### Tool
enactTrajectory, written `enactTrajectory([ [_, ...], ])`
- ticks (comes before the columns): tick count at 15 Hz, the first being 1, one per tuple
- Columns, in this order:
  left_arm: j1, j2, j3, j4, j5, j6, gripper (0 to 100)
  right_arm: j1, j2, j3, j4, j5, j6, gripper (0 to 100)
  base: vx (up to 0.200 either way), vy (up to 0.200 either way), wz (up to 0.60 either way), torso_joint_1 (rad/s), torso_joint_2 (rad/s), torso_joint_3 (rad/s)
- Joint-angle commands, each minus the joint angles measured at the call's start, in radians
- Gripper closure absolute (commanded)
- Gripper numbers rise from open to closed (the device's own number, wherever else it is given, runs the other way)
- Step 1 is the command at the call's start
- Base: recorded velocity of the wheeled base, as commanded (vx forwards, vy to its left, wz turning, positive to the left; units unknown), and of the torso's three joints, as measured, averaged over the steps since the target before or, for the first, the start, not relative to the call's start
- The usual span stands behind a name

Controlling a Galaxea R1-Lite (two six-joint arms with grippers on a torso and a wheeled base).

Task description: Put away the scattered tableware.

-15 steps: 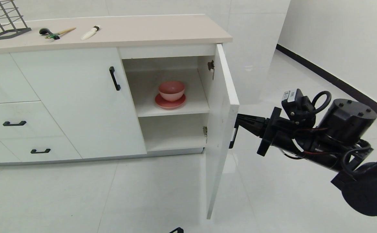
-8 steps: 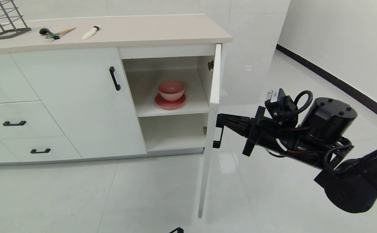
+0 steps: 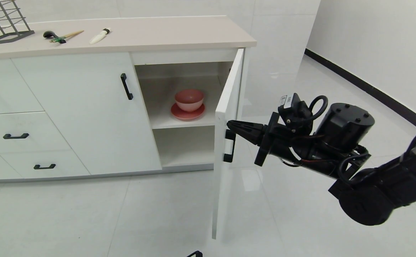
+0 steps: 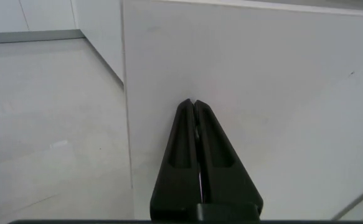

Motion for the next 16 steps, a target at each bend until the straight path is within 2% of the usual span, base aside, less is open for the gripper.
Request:
enactTrajectory([
  [1, 0.0, 0.001, 0.0, -0.001, 0.0, 0.0, 0, 0.018, 0.041, -0.034, 0.0, 0.001, 0.0, 100, 0.0, 0.0, 0.0, 0.0, 0.0, 0.0],
  [5, 0.0, 0.001, 0.0, -0.001, 0.0, -0.002, 0, 0.02, 0.105, -0.145, -0.001, 0.001, -0.002, 100, 0.0, 0.0, 0.0, 0.0, 0.0, 0.0],
  [16, 0.0, 0.001, 0.0, -0.001, 0.0, -0.002, 0, 0.057, 0.216, -0.327, -0.001, 0.001, -0.003, 100, 0.0, 0.0, 0.0, 0.0, 0.0, 0.0],
])
